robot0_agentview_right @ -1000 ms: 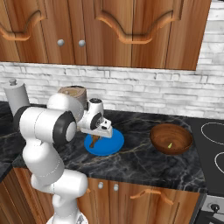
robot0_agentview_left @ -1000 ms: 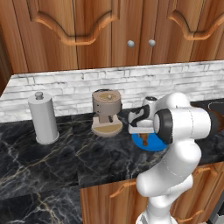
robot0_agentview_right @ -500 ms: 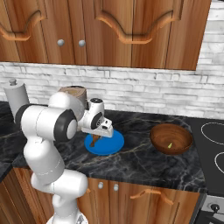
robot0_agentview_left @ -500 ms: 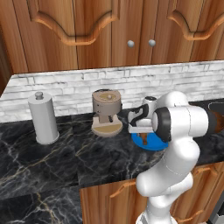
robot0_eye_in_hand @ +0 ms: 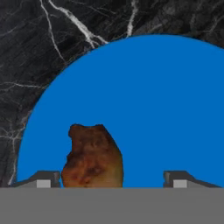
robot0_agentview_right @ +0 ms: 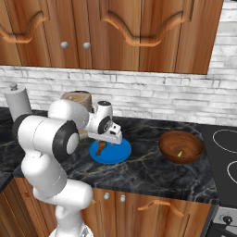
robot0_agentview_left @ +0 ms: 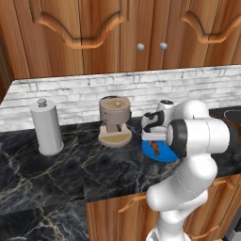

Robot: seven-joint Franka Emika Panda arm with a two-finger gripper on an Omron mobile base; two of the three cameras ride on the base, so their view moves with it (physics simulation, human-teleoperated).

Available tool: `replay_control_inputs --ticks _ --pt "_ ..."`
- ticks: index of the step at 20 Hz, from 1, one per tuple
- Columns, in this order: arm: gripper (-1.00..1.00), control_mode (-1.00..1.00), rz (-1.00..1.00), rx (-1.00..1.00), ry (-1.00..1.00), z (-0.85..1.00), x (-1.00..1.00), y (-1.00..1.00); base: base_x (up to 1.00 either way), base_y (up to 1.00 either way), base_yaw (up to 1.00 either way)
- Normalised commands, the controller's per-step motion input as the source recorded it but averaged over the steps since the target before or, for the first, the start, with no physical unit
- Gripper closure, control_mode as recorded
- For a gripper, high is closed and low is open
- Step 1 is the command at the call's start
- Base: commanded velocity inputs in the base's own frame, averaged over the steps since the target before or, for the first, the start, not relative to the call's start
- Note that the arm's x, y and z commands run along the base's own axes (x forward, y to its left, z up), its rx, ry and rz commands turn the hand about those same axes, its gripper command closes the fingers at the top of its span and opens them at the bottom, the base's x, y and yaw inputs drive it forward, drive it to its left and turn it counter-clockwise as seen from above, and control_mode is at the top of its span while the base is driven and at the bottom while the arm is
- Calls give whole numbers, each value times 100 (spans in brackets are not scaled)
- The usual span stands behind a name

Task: Place the chicken drumstick on the plate and place the lemon wedge on the same plate.

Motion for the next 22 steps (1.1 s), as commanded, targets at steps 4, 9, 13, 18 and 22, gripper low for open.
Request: replay_control_inputs --ticks 4,9,13,18,22 --pt "-100 -100 -6 0 4 37 -24 -28 0 0 0" --pt "-100 -100 -4 0 0 33 -36 -47 0 0 0" --pt "-100 -100 -3 0 -4 31 -40 -50 0 0 0" --pt "-100 -100 -1 0 -9 31 -34 -55 0 0 0" --pt "-100 -100 0 0 -14 25 -33 -61 0 0 0"
